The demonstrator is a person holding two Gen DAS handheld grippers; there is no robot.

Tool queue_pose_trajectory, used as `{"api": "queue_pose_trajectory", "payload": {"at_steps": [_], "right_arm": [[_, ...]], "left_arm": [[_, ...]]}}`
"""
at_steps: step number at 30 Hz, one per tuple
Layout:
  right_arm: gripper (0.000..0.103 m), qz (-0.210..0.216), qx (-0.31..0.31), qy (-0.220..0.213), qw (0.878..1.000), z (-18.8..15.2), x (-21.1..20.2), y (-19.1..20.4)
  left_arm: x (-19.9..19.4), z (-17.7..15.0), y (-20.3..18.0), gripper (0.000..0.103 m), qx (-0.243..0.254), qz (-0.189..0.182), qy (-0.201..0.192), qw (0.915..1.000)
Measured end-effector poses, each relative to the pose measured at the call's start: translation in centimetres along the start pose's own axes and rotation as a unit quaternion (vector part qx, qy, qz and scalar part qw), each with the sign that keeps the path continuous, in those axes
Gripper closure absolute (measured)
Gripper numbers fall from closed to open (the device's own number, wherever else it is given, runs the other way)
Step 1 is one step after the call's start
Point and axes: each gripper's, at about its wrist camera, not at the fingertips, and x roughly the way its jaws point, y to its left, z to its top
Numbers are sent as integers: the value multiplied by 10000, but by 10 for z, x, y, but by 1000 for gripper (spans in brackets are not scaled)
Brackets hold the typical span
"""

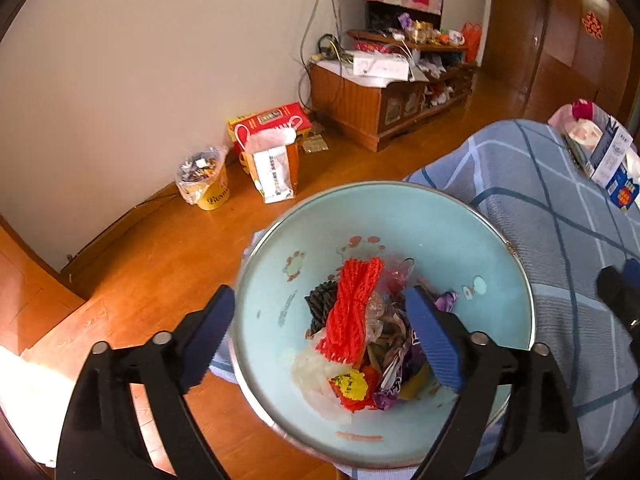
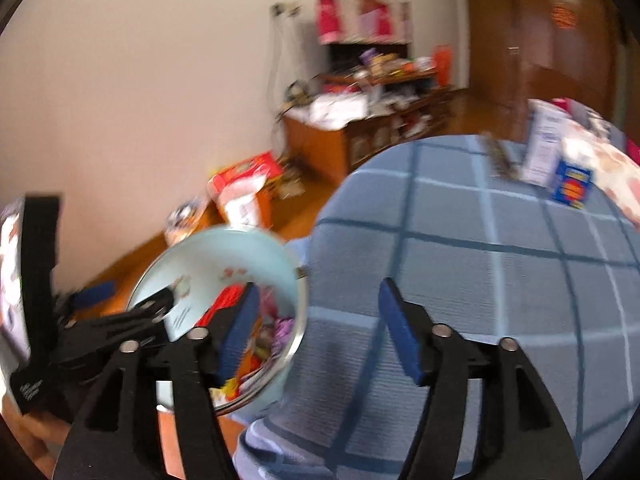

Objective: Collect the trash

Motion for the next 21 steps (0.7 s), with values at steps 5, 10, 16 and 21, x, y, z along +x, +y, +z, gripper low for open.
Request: {"api": "queue_pose_trajectory", "payload": {"at_steps": [5,10,16,21], "right_arm": [[14,-205,412,-195,9987,-10,-15,-8],[14,-312,418,-99,9986,-17,-25,-12],[13,-350,392,-592,9969,-15,-64,-12],[11,-397,252,-964,9942,-12,-91,-5]], "left_arm": [[-29,-13,-1,13,136,95,-316,9994],[-66,-21,-1,6,267,118,-727,9969],[-103,-23,1,6,320,16,-1128,9931],[-132,-26,4,6,315,-19,-1473,9886]]}}
